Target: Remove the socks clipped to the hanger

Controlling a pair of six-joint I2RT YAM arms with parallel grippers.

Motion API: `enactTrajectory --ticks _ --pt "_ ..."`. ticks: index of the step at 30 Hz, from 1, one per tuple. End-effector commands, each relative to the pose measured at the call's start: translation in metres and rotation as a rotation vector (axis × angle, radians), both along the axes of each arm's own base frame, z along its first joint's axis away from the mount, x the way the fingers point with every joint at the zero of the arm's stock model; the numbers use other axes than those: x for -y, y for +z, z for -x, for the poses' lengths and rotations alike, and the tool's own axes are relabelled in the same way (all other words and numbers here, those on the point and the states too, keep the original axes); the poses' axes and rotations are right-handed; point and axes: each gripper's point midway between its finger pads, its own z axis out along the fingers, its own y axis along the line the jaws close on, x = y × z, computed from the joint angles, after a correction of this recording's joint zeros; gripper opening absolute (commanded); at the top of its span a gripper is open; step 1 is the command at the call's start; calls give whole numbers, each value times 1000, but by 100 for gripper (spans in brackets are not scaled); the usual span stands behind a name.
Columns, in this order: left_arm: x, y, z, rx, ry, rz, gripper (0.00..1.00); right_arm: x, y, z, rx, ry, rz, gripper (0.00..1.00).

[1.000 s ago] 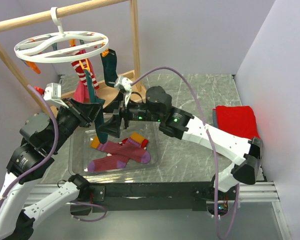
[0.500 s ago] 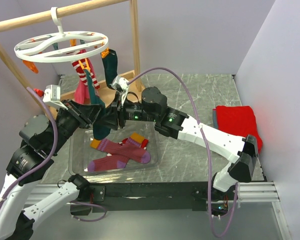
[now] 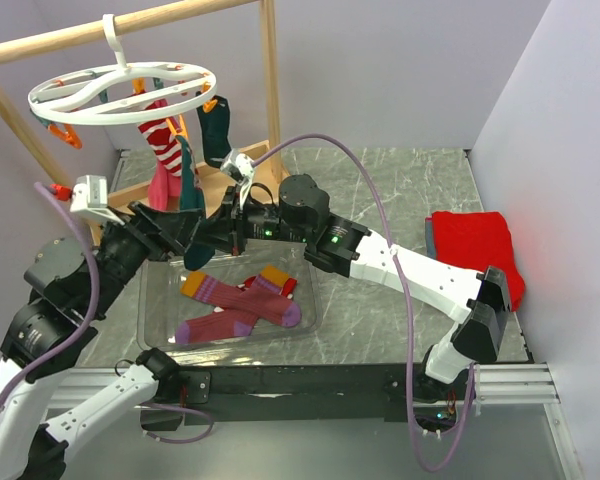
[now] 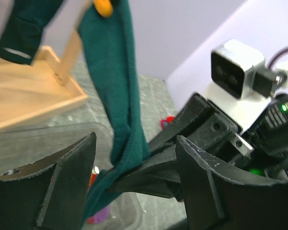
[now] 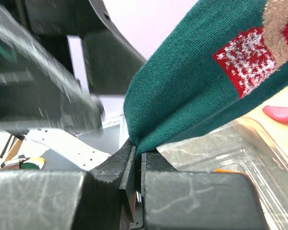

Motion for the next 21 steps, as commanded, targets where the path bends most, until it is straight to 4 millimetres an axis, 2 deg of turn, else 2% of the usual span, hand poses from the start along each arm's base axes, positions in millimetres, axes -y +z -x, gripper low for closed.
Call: enactTrajectory --ticks 1,2,3,4,5,6,7,10,15,21 --pt "-31 37 -3 69 144 -18 72 4 19 -5 36 -33 -30 0" --pt "-34 38 -6 66 166 -51 73 4 16 -7 34 -53 -18 0" --pt "-37 37 -18 48 214 -78 74 5 15 -9 43 -63 -12 0" --pt "-42 48 -18 61 239 -77 74 5 16 -10 47 -74 -10 0" --pt "-44 50 -23 58 260 -95 75 5 13 -11 45 -82 3 0" --pt "-41 49 -34 40 282 -117 75 5 12 -15 54 -104 9 0" --pt "-41 58 -35 55 289 -111 75 5 13 -16 59 -114 13 0" --pt "-36 66 -54 64 320 -122 75 4 10 -22 70 -149 34 0" --pt "-26 68 -83 37 371 -143 73 1 2 -29 111 -219 86 0" --pt "-27 71 -105 29 453 -130 71 2 -7 -40 146 -307 138 0"
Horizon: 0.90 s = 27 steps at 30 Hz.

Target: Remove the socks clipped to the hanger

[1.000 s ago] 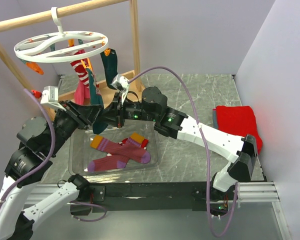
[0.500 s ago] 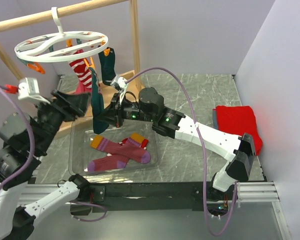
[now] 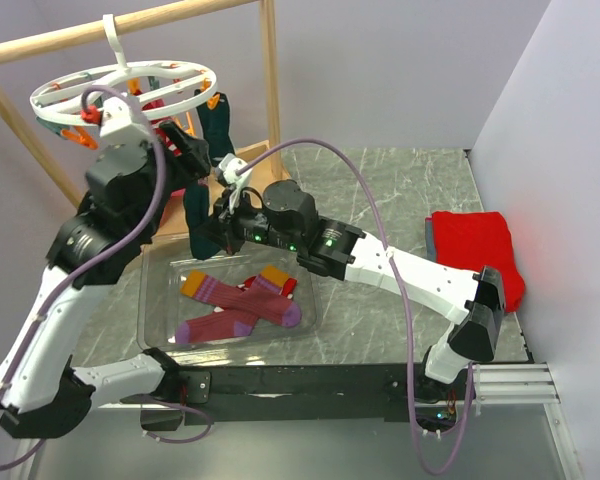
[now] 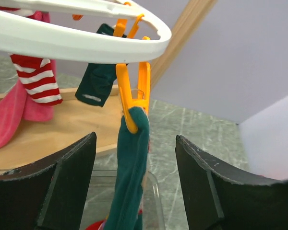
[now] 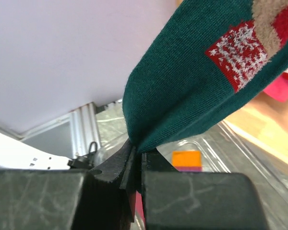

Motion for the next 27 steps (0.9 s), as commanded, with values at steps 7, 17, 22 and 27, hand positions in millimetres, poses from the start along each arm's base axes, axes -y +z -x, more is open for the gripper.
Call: enactTrajectory --ticks 7,17,22,27 --pt "-19 33 -16 115 152 56 68 4 12 -13 88 -108 18 0" --pt "-8 26 -39 118 175 36 67 5 12 -9 97 -112 23 0" --pt "-10 24 -46 122 203 25 67 7 13 -6 98 -111 21 0" --pt "-11 23 -52 128 220 20 61 10 15 -4 100 -111 17 0"
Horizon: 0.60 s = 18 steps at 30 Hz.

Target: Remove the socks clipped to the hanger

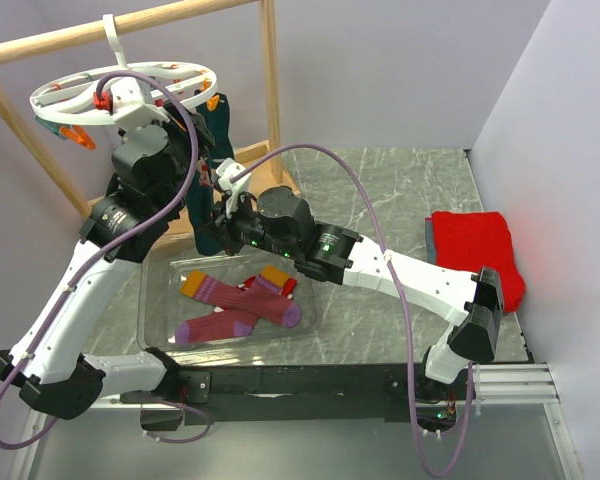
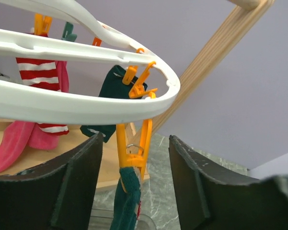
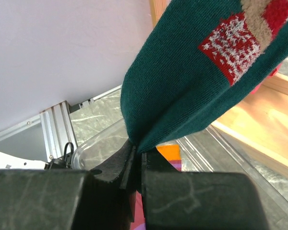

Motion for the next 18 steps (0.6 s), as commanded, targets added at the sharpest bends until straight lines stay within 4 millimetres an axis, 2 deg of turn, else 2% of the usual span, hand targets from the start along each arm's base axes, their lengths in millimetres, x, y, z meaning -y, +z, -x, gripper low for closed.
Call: enactTrajectory --ticks 1,6,7,15,16,18 --pt "-8 14 -3 51 39 7 55 7 26 7 42 1 -45 0" --pt "-8 17 -6 65 45 -7 44 10 27 8 40 2 -46 0" --pt "-7 16 -7 62 41 -12 38 10 30 11 38 9 -53 0" --pt "-5 13 -10 53 23 -17 10 18 26 16 26 10 -49 0" --pt "-6 14 -11 53 25 -20 3 19 24 17 22 9 -47 0" --pt "-7 14 -10 50 31 -18 1 22 24 18 20 7 -50 0"
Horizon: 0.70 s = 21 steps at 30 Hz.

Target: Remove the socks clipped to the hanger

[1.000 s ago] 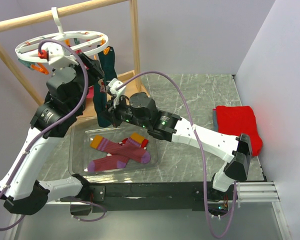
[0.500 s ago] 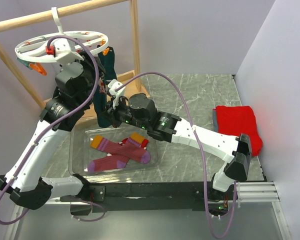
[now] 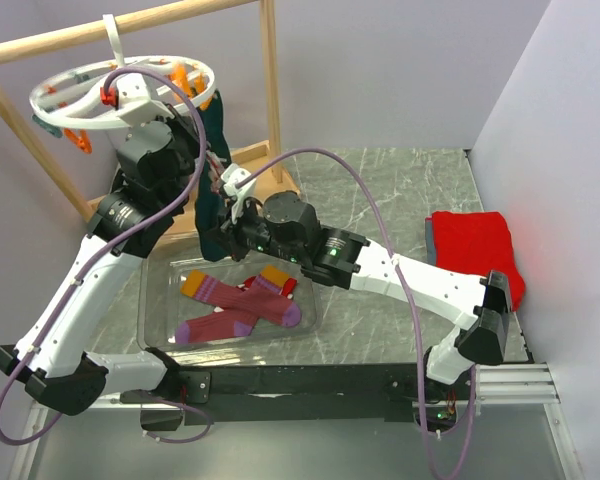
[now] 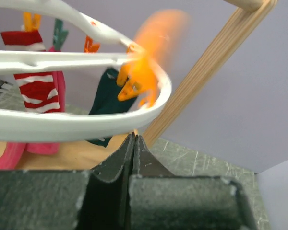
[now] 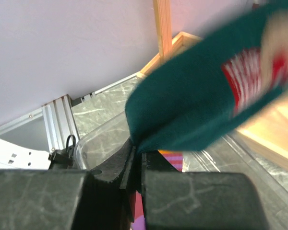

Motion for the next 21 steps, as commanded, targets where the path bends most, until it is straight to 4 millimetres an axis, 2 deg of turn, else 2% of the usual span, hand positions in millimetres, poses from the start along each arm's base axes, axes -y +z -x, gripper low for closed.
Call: enactTrajectory --ticks 1,5,8,9,12,15,19,21 --pt "-7 13 2 35 16 10 1 14 24 11 17 6 -56 0" --pt "-7 10 4 30 5 6 1 17 13 20 -23 38 -48 0" --pt "-2 7 7 27 -34 6 24 20 1 30 -76 81 -39 0" --pt "-3 10 12 39 -49 9 42 23 -4 31 -104 84 -35 0" --pt "5 8 19 41 -116 12 63 28 -26 35 -187 114 5 0" --pt "13 9 31 47 -192 32 71 31 -49 40 -277 141 35 2" --pt "23 9 54 66 -313 56 78 40 -82 32 -398 148 56 4" --pt "32 9 65 72 -392 69 81 39 -88 36 -473 192 37 4"
